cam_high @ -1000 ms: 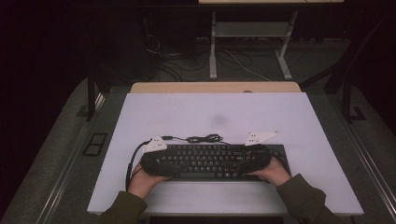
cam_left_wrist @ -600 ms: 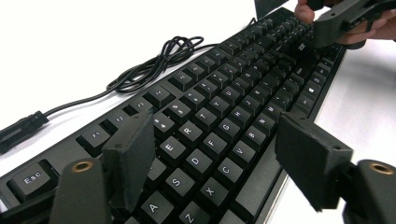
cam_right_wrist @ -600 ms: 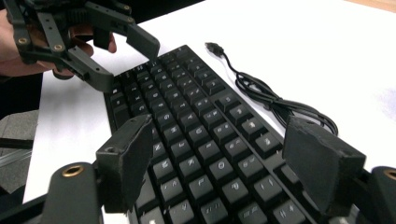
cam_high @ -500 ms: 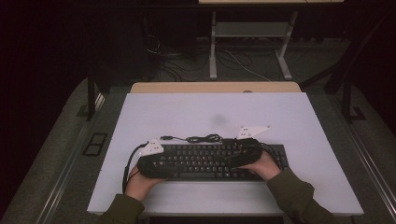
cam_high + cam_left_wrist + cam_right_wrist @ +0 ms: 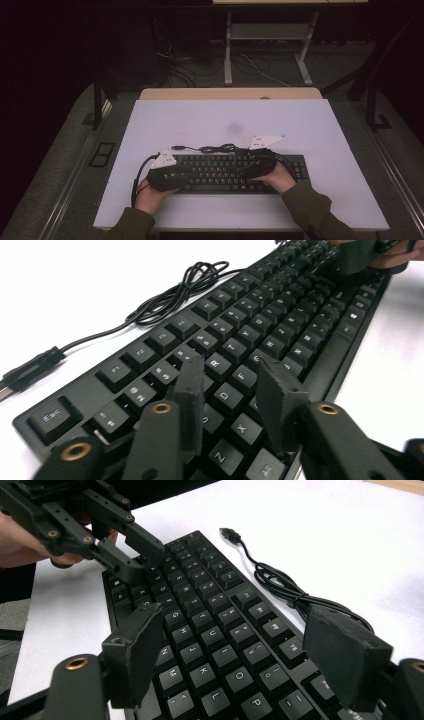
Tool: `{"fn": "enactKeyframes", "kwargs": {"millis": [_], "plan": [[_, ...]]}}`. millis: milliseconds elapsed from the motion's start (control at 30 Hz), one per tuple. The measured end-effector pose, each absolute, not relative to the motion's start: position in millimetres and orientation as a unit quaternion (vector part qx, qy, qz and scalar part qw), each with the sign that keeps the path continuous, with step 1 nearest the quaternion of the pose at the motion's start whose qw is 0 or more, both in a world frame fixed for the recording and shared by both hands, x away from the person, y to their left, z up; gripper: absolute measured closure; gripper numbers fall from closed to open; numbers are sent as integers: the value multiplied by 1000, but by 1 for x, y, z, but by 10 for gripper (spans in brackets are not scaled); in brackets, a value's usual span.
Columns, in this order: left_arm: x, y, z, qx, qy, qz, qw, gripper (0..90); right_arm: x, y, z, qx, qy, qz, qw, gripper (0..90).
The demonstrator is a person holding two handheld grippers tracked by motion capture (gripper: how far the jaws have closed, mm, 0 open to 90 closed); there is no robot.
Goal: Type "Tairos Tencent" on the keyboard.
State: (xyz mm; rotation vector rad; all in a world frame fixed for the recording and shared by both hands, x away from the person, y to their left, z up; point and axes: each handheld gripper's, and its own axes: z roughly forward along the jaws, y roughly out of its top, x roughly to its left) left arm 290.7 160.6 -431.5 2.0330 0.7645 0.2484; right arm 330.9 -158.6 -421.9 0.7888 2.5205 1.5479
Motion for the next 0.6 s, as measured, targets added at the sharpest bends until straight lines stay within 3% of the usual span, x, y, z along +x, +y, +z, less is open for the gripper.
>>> {"fn": "enactKeyframes", "kwargs": {"millis": [367, 600], "plan": [[294, 171, -432, 828, 325, 105, 446, 854, 330, -159, -426, 258, 825, 501, 39, 233], [295, 174, -432, 830, 331, 104, 436, 889, 330, -158, -427, 258, 826, 499, 39, 232]]}}
